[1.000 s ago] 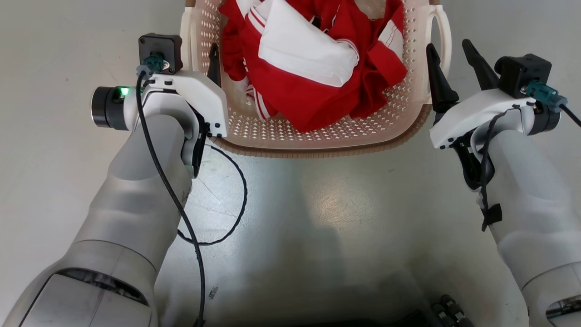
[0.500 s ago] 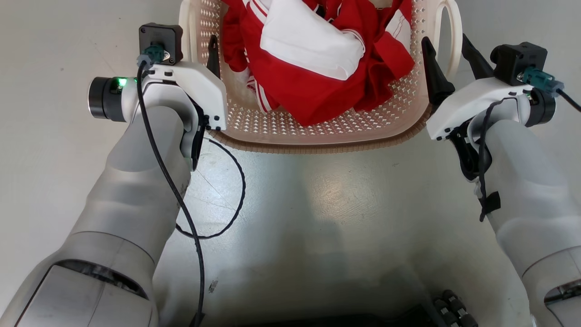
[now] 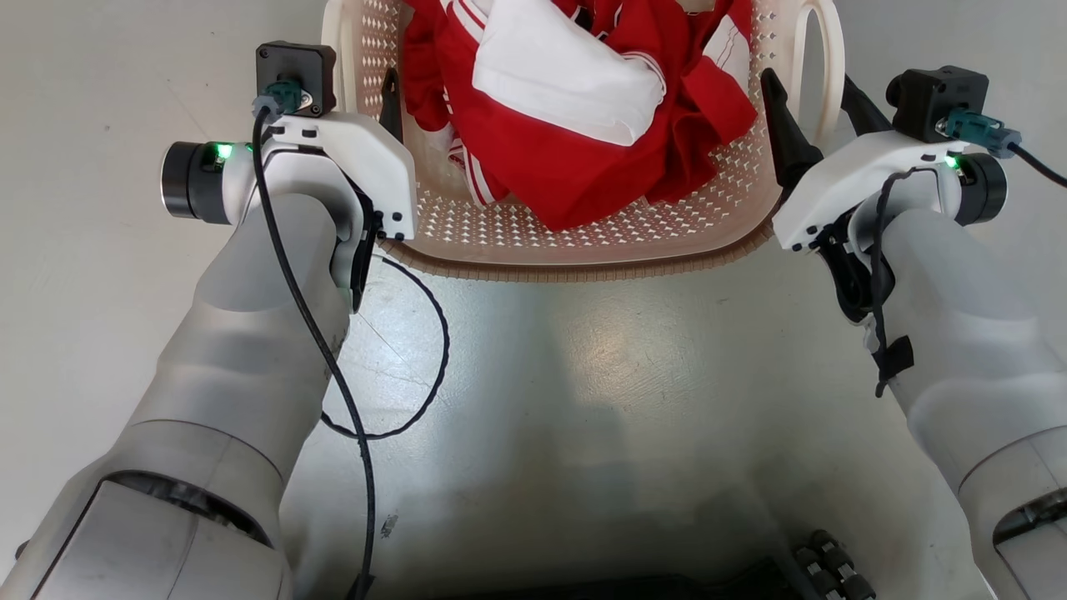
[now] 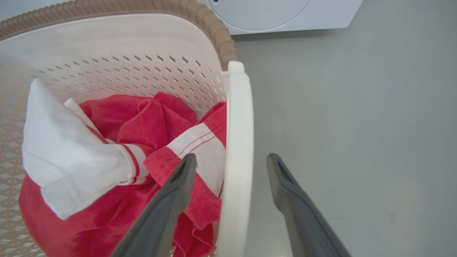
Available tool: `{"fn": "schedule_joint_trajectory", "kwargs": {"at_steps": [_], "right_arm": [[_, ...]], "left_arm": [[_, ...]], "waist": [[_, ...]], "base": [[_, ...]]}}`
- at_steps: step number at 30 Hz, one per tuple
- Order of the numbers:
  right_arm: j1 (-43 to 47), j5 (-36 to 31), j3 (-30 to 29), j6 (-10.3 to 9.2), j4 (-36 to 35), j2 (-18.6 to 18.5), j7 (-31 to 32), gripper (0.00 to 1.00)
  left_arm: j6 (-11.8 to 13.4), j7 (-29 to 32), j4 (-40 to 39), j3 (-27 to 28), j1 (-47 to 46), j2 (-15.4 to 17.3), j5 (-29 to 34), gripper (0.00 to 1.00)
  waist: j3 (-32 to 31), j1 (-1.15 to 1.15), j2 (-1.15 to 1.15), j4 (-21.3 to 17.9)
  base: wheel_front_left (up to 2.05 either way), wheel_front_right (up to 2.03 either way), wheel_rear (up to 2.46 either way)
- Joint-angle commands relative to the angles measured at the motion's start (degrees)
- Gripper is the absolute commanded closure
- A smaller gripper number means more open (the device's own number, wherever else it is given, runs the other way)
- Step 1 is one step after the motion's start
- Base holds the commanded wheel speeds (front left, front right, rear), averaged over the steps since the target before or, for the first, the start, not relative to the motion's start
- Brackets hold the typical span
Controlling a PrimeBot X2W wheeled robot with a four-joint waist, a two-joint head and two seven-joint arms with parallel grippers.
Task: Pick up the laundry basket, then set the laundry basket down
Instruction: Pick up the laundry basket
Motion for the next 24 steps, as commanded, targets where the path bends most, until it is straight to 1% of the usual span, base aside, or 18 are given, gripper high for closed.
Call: {"fn": "schedule_joint_trajectory", "kwargs": {"at_steps": [1,10,19,20,23,24], "right_arm": [[1.4,1.5,1.7,0.34,0.4,0.9,-0.6,0.0],[0.0,5.4,6.1,0.34,2.5,0.4,-0.6,0.0],[-0.5,8.1,8.6,0.34,2.3,0.0,-0.6,0.0],[-0.5,8.4,8.9,0.34,2.3,0.0,-0.6,0.02],[-0.6,9.2,9.7,0.34,2.3,-0.1,-0.6,0.24],[-0.7,9.5,9.9,0.34,2.4,-0.2,-0.6,0.53]], "left_arm": [[0.4,0.1,-0.2,0.1,-0.3,1.2,-0.6,0.0],[0.7,0.3,0.3,-1.4,-0.6,1.2,-1.9,0.0],[0.9,0.2,0.6,-2.5,-1.0,1.2,-2.9,0.0],[0.9,0.2,0.6,-2.6,-1.1,1.2,-3.1,0.0],[0.8,0.1,0.7,-3.2,-1.3,1.2,-3.2,0.0],[0.8,0.1,0.7,-3.4,-1.4,1.2,-3.2,0.0]], "waist": [[0.0,0.0,0.0,0.0],[0.1,0.0,0.0,0.2],[0.3,0.0,0.0,0.2],[0.3,0.0,0.0,0.2],[0.4,0.0,0.0,0.2],[0.4,0.0,0.0,0.1]], "base": [[0.0,0.0,0.0],[0.0,0.0,0.0],[0.0,0.0,0.0],[0.0,0.0,0.0],[0.0,0.0,0.0],[0.0,0.0,0.0]]}}
